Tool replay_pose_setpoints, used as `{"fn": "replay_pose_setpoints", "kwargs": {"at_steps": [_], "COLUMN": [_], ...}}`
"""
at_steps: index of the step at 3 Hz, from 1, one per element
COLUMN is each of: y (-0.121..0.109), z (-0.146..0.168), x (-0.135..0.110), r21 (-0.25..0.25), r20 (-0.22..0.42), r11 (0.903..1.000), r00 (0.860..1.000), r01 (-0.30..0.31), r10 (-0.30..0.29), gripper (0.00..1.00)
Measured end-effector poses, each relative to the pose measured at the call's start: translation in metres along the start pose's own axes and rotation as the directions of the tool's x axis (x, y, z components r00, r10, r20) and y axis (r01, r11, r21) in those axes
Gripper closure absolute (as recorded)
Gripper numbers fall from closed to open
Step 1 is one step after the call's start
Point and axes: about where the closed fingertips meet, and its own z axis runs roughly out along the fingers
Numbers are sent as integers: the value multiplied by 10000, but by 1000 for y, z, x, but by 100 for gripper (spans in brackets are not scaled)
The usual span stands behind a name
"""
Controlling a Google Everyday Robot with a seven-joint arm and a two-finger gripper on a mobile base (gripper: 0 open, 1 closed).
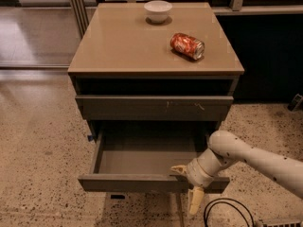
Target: Open middle drawer
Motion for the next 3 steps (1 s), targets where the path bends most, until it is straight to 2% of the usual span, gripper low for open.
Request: {"fn": "replay_pose_setpoints", "kwargs": {"at_steps": [1,2,3], "y": [-6,13,14], "z": [21,34,30], "x": [2,7,3], "r21": [-948,-1748,-1748], "r20": [28,202,202], "r11": [9955,9843,9843], "r00": [10000,9994,9994], "r01": [-56,-248,-248], "r10": [58,288,288], "gripper": [0,0,0]}}
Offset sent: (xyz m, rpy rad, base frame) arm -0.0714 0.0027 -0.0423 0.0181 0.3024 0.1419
